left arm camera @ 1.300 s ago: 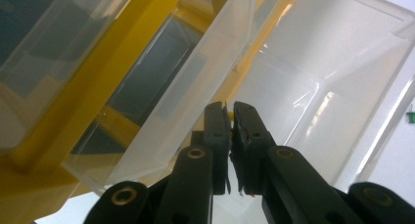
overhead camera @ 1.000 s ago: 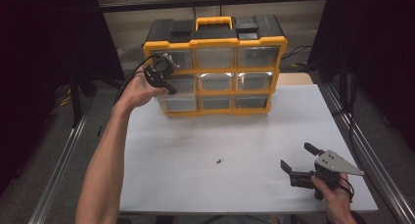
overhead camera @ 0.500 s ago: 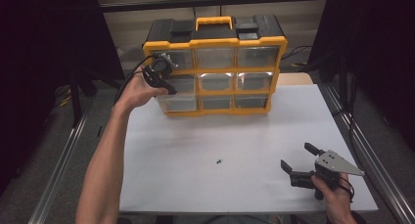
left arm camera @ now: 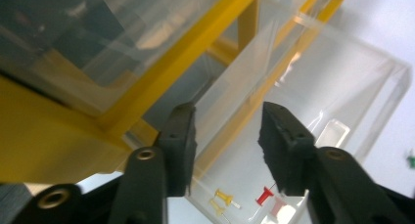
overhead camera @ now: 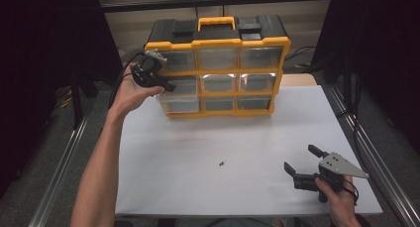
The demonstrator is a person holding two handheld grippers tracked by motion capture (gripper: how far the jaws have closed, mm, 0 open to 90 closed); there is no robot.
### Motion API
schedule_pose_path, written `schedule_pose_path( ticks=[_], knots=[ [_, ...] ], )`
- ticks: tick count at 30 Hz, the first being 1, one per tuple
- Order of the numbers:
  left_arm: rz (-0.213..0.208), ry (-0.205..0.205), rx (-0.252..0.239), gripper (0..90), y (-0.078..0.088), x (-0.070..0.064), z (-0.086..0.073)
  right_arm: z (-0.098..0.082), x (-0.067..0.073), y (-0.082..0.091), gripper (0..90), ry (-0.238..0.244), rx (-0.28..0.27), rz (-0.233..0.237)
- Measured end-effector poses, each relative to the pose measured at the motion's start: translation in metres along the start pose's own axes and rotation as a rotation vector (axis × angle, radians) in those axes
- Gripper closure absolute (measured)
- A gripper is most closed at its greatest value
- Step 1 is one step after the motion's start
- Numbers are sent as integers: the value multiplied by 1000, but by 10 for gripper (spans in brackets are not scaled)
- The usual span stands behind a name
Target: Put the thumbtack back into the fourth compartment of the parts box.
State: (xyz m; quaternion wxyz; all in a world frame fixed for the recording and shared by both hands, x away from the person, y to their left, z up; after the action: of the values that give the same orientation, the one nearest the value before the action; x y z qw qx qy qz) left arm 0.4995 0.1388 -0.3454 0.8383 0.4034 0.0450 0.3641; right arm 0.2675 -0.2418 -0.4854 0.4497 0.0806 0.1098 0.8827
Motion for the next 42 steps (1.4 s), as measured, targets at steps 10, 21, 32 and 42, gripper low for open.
schedule_pose_path(
  ticks=[10, 21, 32, 42],
  knots=[
    [28, 78, -149, 215, 11, 1, 1, 0, 0, 0, 7, 0, 2, -4],
    [16, 88, -221, 42, 18, -6, 2, 0, 0, 0, 8, -3, 4, -1],
    [41, 68, -295, 39, 34, -27, 3, 0, 0, -1, 9, 2, 3, -4],
    [42, 97, -339, 42, 38, -43, -13, 0, 0, 0, 8, 0, 4, 0]
  ],
)
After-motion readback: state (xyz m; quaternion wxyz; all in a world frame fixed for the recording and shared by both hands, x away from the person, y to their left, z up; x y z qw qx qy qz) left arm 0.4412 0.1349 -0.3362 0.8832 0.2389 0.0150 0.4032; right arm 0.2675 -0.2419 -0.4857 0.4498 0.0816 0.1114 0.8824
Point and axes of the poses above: each handheld gripper's, and its own axes: y roughly backward along the jaws, z roughly out of its top, x roughly to its left, the point moved 8 cm from there along -y, roughly forward along the jaws, and after that the axes turned 10 degrees about z, right-handed, at the moved point
